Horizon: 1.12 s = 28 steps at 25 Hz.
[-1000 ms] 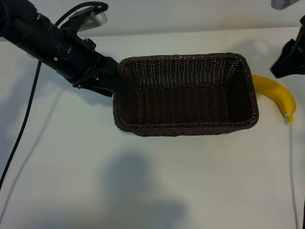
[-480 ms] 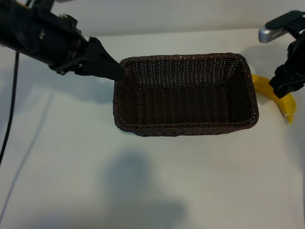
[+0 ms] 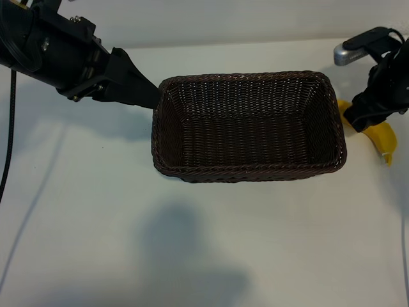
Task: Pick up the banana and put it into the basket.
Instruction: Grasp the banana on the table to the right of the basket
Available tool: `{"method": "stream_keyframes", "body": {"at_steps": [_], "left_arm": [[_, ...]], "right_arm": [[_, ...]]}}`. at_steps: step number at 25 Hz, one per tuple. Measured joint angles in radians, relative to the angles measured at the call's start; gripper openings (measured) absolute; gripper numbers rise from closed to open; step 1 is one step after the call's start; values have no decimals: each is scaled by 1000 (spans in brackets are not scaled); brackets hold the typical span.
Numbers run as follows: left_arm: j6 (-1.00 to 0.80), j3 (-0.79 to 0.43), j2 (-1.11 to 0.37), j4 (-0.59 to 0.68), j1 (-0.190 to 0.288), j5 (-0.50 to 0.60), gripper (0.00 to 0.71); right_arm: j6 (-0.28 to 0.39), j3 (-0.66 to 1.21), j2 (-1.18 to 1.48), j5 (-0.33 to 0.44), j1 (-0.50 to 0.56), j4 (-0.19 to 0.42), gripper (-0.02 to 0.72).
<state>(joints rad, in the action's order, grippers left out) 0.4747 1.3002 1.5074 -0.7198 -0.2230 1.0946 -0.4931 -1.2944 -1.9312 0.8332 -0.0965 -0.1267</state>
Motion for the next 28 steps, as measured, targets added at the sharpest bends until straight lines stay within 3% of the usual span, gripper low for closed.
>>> {"method": "stream_keyframes", "body": {"at_steps": [6,24,28], "left_arm": [[-66,0,0,64,0,0,515],[-78,0,0,73,0,1,515],[-82,0,0,73,0,9,515]], "right_arm": [[21,0,-5,-35,0,75,506],[29,-2,-84,-130,0,99,508],[31,-2,-129,-120,-1,97,487]]}}
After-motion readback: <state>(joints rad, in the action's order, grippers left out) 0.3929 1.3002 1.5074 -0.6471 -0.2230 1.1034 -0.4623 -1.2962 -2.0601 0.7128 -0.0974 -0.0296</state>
